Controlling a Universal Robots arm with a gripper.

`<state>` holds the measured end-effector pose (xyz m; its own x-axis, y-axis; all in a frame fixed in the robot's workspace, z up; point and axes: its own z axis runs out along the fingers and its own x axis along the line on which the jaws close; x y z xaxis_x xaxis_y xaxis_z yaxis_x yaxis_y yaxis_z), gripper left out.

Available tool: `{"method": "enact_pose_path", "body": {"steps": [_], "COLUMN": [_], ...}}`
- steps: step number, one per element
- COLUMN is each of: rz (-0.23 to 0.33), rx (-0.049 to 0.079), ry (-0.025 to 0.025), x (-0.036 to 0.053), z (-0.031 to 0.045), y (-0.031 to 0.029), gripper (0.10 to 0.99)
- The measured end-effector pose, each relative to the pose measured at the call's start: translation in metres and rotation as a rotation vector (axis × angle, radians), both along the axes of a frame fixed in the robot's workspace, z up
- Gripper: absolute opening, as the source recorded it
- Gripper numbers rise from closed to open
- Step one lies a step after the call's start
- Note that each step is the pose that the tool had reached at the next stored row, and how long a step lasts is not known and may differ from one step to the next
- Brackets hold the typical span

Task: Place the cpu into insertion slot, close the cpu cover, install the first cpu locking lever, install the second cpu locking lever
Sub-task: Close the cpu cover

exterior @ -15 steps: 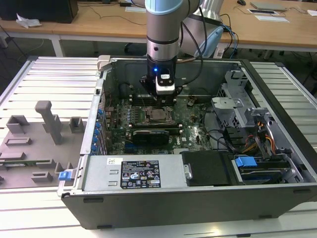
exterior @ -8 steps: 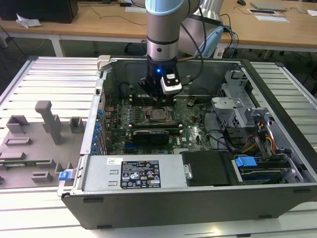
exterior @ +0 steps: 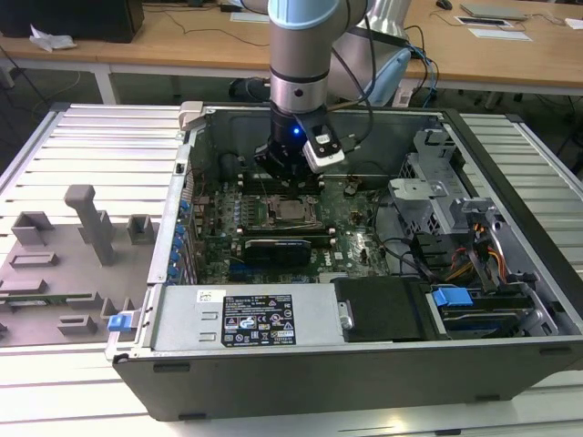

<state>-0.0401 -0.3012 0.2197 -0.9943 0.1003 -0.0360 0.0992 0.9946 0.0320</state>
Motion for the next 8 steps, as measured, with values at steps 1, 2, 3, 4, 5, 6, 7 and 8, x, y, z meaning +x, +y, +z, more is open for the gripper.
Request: {"method": "enact_pose_path", "body": {"steps": [1, 2, 3, 4, 5, 6, 7, 8], "rz": [0.008, 0.015, 0.023, 0.029, 0.041, 0.049, 0.052, 0.054], "rx": [0.0, 0.0, -0.001, -0.001, -0.002, -0.005, -0.006, -0.006], "ry": [0.0001, 0.0001, 0.0002, 0.0002, 0.0004, 0.0006, 0.0006, 0.0007], "x": [0.0, 0.0, -0.0001, -0.0002, -0.0006, -0.0018, -0.0024, -0.0028], "z": [-0.0002, -0.0003, -0.0003, -0.0004, -0.0006, -0.0006, -0.0006, -0.0006], "y": [-0.0003, -0.0008, -0.0016, -0.0022, -0.0043, -0.0073, -0.0089, -0.0101], "gripper": [0.106, 0.106, 0.106, 0.106, 0.106, 0.106, 0.106, 0.106]}}
